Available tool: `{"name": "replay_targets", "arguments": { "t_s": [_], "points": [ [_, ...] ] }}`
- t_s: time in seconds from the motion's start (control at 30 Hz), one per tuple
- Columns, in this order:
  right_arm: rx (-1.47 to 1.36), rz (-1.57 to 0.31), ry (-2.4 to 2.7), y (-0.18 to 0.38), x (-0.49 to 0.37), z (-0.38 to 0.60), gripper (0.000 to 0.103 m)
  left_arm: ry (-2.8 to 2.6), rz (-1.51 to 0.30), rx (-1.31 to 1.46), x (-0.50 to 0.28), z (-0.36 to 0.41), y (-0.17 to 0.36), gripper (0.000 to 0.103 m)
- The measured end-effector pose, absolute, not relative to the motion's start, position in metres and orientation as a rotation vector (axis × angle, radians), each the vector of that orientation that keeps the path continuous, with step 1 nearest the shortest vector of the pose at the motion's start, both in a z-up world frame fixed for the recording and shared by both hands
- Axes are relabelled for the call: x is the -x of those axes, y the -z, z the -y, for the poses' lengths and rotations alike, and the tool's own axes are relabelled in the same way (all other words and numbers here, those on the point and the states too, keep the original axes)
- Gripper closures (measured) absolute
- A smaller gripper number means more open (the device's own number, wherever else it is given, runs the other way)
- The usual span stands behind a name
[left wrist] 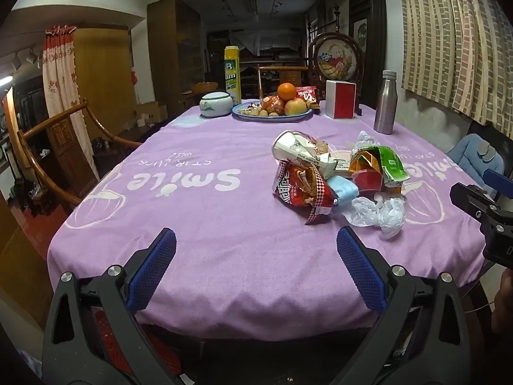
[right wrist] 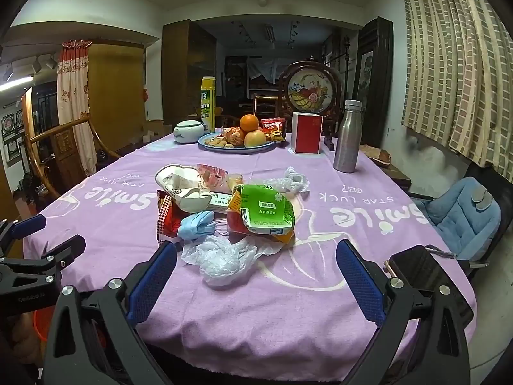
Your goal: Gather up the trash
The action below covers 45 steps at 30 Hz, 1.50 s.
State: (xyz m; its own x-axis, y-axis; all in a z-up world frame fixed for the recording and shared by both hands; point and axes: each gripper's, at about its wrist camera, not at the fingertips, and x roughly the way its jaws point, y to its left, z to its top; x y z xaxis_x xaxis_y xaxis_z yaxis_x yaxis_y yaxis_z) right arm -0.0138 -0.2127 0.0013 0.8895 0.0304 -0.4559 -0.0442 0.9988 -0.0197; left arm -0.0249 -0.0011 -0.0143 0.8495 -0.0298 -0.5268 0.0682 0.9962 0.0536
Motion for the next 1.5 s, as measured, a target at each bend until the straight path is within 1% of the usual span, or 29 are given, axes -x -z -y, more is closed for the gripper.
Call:
{"name": "replay_targets", "arguments": {
  "t_s": [1.0,1.3,1.5],
  "points": [
    [0.026,-0.468,-0.045,0.001,0.015,0.208,0.006,0.044,-0.562,-0.069,0.024,0.002,0.021,0.007],
    [0.017,-0.511,-0.053,0.007,0.012,0.209,0.006,0.044,-0.575,-0.069,0.022,0.001,0.025,0.007],
    [-0.003,-0.638,-0.063,0.01,0.001,0.211,0.006,0.043,-0.595,-0.07,0.016,0.0,0.03,0.007]
  ]
}}
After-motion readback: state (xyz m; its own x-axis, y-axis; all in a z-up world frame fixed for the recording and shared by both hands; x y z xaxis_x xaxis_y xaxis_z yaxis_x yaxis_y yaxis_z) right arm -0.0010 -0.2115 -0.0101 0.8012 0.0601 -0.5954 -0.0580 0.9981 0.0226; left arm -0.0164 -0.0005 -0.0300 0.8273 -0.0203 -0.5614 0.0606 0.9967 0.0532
